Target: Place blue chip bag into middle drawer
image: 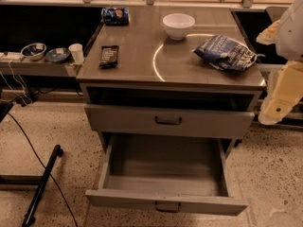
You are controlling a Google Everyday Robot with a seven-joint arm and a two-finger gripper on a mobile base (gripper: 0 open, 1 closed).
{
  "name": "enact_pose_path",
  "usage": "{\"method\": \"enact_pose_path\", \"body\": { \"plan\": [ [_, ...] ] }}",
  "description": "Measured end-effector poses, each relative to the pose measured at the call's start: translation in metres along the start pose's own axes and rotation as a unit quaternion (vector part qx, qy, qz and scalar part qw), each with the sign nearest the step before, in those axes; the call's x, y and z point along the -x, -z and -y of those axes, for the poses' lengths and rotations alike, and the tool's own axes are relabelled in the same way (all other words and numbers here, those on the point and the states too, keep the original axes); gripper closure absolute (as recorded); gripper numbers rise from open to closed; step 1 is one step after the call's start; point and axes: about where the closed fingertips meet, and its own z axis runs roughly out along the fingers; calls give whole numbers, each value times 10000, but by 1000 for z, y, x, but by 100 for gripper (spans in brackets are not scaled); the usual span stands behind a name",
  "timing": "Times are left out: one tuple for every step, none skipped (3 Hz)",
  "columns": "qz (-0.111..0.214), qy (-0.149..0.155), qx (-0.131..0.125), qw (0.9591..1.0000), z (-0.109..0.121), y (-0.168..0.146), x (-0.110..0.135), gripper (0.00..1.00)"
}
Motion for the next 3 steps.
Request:
{"method": "enact_pose_path", "body": {
  "plan": [
    [0,0,-1,10000,0,0,0,0],
    [39,15,-139,9999,32,-1,-2,0],
    [167,-210,-159,9995,97,-27,-13,0]
  ]
}}
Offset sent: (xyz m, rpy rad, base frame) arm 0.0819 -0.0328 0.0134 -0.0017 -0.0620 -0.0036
